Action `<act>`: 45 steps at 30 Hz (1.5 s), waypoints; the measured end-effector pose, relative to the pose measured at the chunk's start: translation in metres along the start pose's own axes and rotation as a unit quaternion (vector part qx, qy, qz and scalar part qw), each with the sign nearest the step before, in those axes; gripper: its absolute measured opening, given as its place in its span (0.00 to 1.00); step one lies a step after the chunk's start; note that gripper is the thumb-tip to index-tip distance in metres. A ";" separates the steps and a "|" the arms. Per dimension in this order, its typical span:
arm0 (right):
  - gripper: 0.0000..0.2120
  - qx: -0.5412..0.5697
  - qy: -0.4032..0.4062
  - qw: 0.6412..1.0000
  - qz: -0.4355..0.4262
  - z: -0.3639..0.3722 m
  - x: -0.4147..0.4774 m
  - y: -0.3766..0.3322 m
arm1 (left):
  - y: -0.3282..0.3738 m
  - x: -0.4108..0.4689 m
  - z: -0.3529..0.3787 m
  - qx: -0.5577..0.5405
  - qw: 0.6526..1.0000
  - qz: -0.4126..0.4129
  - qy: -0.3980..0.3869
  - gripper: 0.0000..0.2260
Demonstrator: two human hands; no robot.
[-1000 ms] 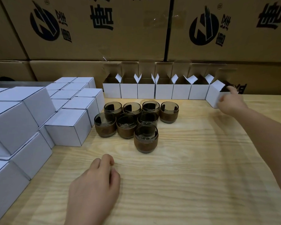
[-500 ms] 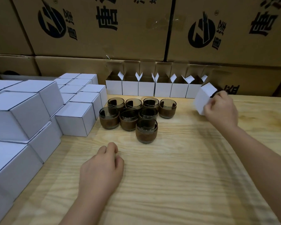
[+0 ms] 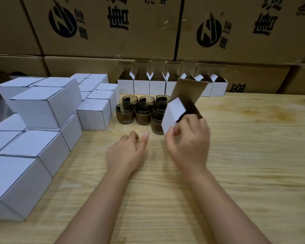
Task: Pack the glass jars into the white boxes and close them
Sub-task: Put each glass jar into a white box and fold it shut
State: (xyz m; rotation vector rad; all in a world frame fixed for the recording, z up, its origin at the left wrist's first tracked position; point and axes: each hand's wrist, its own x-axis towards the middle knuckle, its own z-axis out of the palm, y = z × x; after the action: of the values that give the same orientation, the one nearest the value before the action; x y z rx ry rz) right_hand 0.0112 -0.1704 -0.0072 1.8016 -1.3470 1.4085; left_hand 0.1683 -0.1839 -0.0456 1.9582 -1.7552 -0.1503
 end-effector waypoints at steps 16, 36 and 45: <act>0.07 0.057 -0.020 0.998 -0.002 0.008 -0.024 -0.034 | 0.000 0.002 -0.006 -0.397 0.914 0.083 -0.008 0.33; 0.14 0.396 -0.064 0.834 0.379 0.020 -0.015 0.010 | 0.013 0.001 0.001 -0.484 0.870 0.093 0.003 0.24; 0.18 0.460 -0.128 0.760 0.440 0.019 -0.014 0.017 | 0.006 0.007 -0.001 -0.580 0.814 0.020 -0.021 0.17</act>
State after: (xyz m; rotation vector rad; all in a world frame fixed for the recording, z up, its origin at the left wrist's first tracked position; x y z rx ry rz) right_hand 0.0041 -0.1874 -0.0299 2.0140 -2.0029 2.7967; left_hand 0.1640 -0.1908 -0.0402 0.9838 -1.1839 -0.9903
